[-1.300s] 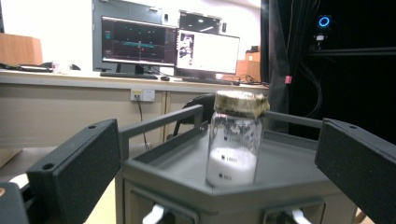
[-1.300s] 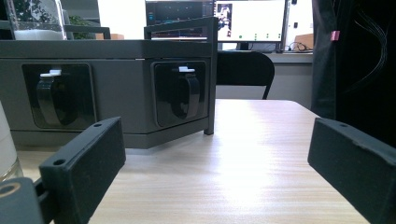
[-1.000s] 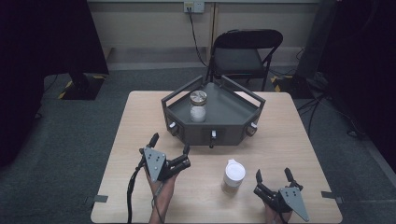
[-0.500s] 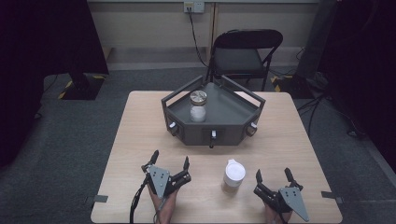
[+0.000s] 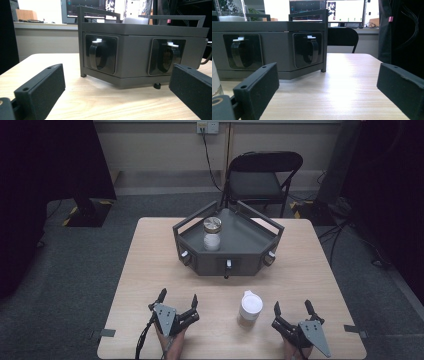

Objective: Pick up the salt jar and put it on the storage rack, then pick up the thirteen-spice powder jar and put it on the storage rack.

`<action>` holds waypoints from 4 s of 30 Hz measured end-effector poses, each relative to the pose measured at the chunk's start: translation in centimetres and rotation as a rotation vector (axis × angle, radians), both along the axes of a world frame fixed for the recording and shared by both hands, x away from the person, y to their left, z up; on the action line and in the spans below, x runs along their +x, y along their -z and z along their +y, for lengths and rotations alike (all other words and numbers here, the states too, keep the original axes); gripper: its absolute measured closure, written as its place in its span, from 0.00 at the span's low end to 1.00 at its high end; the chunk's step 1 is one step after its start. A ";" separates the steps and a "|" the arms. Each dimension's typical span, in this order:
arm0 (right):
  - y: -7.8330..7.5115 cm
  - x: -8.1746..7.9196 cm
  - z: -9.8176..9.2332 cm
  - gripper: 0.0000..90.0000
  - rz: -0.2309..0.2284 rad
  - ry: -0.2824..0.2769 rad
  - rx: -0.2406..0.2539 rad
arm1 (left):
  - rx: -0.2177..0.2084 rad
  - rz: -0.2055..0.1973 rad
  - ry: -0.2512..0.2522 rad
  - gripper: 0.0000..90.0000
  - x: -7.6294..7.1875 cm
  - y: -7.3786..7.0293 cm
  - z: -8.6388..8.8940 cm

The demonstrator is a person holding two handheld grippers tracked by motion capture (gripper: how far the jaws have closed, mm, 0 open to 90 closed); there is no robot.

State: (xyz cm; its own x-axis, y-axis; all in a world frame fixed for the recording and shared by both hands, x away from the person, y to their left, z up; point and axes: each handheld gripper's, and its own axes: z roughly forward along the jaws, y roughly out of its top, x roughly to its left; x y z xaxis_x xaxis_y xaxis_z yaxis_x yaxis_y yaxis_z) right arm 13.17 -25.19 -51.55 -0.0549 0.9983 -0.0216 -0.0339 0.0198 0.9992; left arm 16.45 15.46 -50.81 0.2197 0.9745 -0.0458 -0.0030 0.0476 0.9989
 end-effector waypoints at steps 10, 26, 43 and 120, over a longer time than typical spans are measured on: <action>0.0 0.0 0.0 0.03 0.000 0.002 0.000 | 0.012 0.003 0.000 0.00 0.0 0.8 0.0; 0.0 0.0 0.1 0.03 -0.001 0.003 0.000 | 0.029 -0.022 -0.022 0.02 -0.4 1.2 -0.6; 0.0 0.0 0.1 0.03 -0.001 0.003 0.001 | 0.029 -0.022 -0.023 0.01 -0.4 1.2 -0.6; -3.0 0.6 3.9 0.32 0.106 -0.340 0.009 | 0.029 -0.022 -0.029 0.00 -0.4 1.2 -0.7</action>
